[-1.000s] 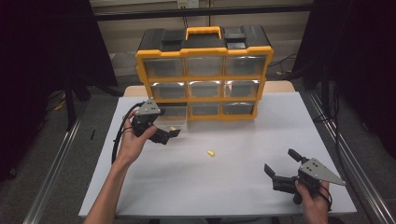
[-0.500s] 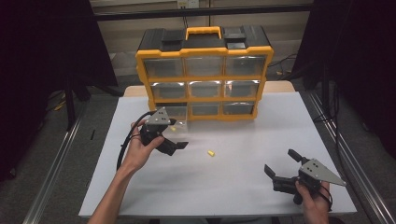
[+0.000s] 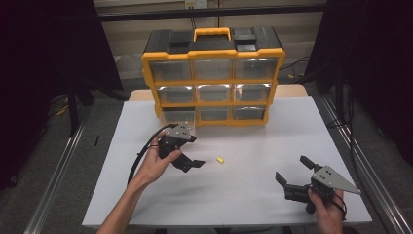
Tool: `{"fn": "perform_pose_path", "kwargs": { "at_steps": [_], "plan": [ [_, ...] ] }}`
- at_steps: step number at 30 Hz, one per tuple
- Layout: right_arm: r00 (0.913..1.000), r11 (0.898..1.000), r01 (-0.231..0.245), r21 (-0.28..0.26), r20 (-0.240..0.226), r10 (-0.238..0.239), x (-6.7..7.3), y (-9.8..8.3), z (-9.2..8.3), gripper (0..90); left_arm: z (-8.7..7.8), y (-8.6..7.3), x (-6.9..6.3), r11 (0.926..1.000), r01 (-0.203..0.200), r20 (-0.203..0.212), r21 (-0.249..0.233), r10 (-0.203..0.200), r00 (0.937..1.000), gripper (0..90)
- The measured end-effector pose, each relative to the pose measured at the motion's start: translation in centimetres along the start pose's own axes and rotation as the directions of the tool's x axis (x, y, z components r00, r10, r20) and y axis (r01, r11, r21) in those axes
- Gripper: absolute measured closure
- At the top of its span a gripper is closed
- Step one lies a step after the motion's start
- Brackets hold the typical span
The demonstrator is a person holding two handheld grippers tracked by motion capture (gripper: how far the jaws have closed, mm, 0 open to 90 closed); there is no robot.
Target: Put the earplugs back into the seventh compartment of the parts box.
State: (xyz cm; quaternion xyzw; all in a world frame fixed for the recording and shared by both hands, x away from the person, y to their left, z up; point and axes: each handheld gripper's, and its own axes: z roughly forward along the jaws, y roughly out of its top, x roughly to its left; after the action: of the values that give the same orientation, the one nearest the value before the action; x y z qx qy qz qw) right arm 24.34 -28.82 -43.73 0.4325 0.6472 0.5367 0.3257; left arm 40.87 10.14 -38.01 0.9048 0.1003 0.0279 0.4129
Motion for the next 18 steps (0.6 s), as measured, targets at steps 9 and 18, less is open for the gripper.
{"fn": "perform_pose_path", "kwargs": {
  "at_steps": [9,18],
  "plan": [
    [1.0,1.0,-0.003,0.001,0.003,0.003,0.0,0.0,0.1,0.0,1.9,0.2,-0.9,0.9969,-0.062,0.032,0.048,0.06,0.9977,5.8],
    [1.0,1.0,0.0,0.003,0.002,0.0,0.0,0.0,0.1,0.0,4.2,0.3,-0.9,0.9904,-0.089,0.044,0.106,0.085,0.9954,6.6]
  ]
}}
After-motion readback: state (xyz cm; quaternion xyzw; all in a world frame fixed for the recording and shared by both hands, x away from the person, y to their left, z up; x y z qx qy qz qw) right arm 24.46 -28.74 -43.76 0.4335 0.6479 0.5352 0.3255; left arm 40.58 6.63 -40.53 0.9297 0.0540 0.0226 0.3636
